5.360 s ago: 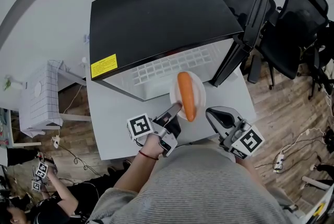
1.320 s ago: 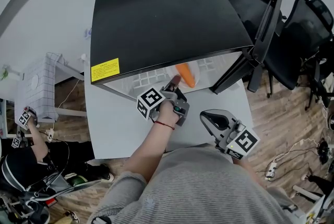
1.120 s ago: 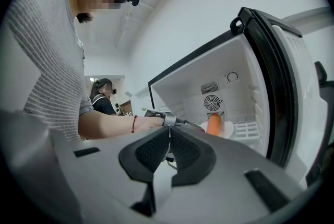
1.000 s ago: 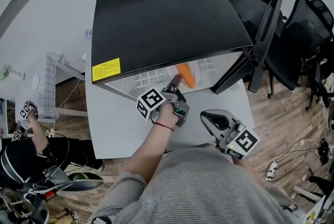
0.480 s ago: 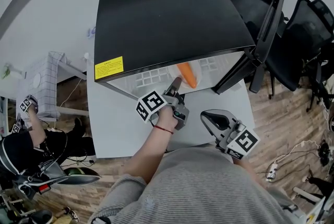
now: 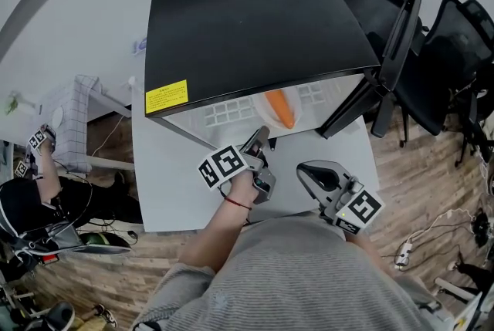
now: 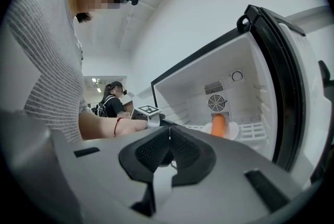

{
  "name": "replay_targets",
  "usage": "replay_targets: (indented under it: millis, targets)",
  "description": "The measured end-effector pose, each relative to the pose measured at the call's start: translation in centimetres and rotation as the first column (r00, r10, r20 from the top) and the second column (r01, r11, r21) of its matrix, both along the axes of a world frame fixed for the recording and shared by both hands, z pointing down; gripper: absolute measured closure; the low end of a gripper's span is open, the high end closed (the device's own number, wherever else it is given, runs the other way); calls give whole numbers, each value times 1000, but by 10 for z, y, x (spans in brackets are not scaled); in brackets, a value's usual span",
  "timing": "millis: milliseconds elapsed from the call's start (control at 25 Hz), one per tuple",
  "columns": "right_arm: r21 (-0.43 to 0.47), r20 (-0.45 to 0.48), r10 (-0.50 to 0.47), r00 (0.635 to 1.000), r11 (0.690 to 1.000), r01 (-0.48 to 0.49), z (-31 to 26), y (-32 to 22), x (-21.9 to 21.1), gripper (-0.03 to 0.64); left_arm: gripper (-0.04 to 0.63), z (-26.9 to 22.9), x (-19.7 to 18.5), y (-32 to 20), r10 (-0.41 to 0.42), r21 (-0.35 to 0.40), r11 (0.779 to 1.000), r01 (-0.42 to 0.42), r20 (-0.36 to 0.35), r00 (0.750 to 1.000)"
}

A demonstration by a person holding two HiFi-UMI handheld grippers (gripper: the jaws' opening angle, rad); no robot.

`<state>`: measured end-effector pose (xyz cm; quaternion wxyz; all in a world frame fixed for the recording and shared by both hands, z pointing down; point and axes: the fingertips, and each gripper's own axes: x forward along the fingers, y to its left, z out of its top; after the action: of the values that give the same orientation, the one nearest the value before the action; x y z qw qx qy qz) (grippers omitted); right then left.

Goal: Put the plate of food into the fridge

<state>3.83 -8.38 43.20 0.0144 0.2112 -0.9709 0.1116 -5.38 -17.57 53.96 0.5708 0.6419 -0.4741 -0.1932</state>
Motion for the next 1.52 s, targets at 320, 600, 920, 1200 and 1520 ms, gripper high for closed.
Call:
replay_targets:
  millis: [320, 600, 920, 1200, 1520]
  targets:
    - [4, -1, -4, 1000, 1000, 4, -1, 4, -3, 603, 511, -8, 6, 21, 107, 68, 990, -123, 197, 975]
    - [11, 12, 6, 1000, 1000, -6, -3, 4, -2, 603, 584, -30, 11, 34, 164, 191, 950, -248, 372, 914]
    - [8, 21, 22, 1000, 1000, -22, -3, 3, 0, 603, 584, -39, 23, 61, 217, 254, 877, -408, 548, 808]
    - [0, 21, 25, 999, 1000, -25, 1, 2, -1, 603, 584, -47, 28, 81, 194, 327, 812, -483, 629, 753]
    - [-5, 14, 18, 1000, 1000, -17, 5, 1, -7, 603, 584, -45, 47, 95, 243, 342, 762, -550, 636, 732]
